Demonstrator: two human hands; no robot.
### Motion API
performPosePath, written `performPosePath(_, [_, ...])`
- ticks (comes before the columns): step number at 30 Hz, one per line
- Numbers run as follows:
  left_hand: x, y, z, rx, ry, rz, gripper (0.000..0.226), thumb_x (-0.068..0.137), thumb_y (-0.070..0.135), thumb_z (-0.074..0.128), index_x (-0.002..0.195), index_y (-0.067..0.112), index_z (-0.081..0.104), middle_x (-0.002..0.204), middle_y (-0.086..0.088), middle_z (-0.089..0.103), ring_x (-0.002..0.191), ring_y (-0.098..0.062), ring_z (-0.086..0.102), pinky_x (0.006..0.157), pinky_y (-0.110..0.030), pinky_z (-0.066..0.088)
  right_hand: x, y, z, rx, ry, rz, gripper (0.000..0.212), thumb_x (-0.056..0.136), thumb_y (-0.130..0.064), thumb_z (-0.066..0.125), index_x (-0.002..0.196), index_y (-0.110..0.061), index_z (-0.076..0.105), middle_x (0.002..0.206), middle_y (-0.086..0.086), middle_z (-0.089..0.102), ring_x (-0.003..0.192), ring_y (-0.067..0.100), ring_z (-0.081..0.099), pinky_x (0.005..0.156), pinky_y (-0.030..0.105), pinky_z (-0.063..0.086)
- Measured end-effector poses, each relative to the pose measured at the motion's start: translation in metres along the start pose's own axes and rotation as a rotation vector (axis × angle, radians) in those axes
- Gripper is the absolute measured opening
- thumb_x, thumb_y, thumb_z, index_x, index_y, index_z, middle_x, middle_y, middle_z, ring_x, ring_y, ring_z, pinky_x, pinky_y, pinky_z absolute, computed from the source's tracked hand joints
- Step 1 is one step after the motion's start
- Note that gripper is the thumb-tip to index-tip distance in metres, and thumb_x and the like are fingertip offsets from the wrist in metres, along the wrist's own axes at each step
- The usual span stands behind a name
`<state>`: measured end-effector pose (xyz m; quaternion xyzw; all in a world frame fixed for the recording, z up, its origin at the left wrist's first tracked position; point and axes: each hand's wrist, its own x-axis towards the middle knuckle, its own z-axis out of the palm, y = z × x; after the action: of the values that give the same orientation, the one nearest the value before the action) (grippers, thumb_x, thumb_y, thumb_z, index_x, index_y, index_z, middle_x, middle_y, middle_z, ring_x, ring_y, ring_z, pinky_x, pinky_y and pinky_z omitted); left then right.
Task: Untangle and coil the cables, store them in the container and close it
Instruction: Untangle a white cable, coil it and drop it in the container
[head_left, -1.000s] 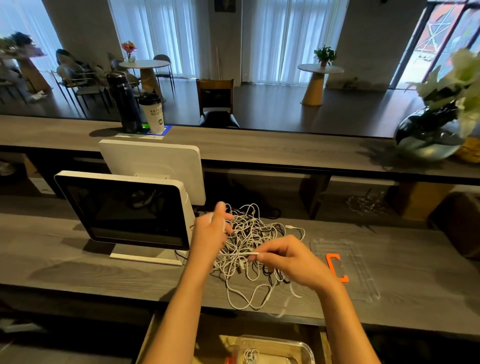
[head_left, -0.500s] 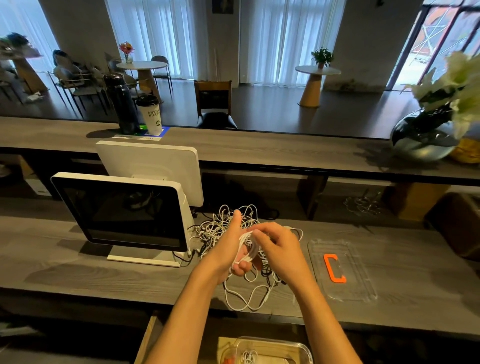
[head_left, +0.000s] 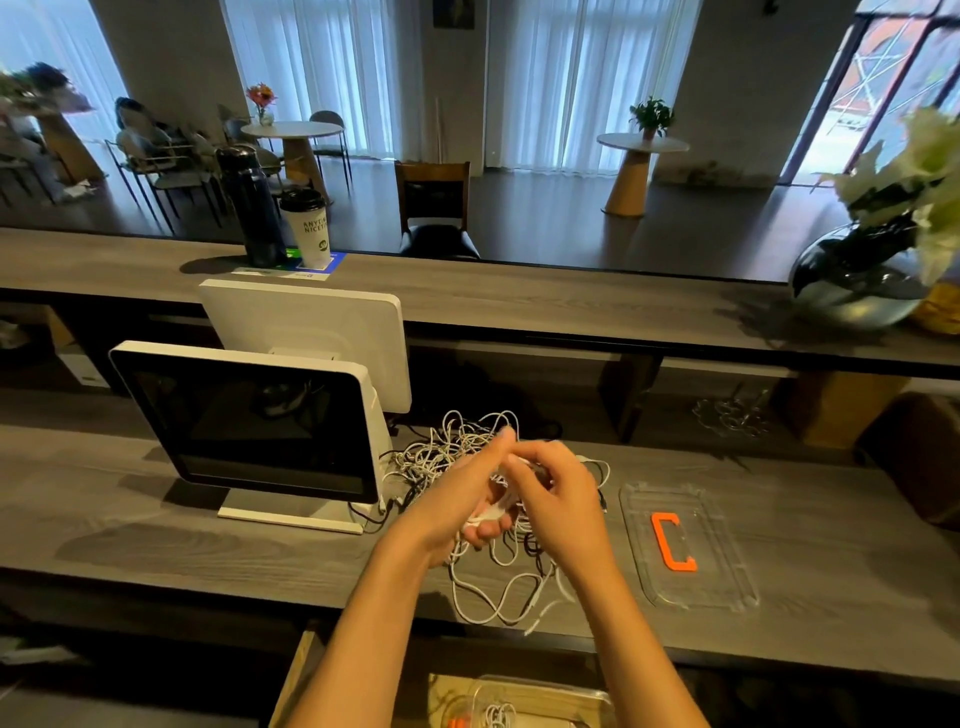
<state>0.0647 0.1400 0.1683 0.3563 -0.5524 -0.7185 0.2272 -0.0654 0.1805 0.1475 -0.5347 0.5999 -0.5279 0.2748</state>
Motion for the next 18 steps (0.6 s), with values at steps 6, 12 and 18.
performPosePath(6, [-0.013,0.003,-0.031,0.215,-0.186,0.081,0.029,0.093,0.037,0.066,0.089,0.010,0.074,0.062,0.000,0.053,0.048,-0.010,0.042,0.042,-0.019,0.030,0.010,0.012,-0.032,0.181,-0.099,0.083,0.019,0.089,-0.004,0.069,0.092,-0.022,0.073,0.072,-0.003,0.062,0.069,0.007,0.056,0.063,0.020,0.046])
performPosePath(12, [-0.010,-0.001,-0.019,0.540,-0.273,0.005,0.019,0.094,0.020,0.066,0.076,0.016,0.064,0.067,0.003,0.058,0.059,-0.008,0.052,0.059,-0.019,0.042,0.011,0.010,-0.035,0.204,-0.007,0.003,0.021,0.089,0.001,0.068,0.088,-0.020,0.074,0.077,-0.005,0.069,0.072,0.009,0.060,0.066,0.022,0.050])
performPosePath(18, [0.004,-0.008,-0.026,0.124,0.234,0.035,0.017,0.098,0.016,0.057,0.083,0.008,0.062,0.061,-0.001,0.053,0.048,-0.013,0.045,0.046,-0.022,0.037,0.012,0.013,-0.043,0.035,-0.094,0.045,0.016,0.091,-0.011,0.069,0.093,-0.025,0.077,0.088,-0.009,0.075,0.084,0.004,0.068,0.074,0.020,0.052])
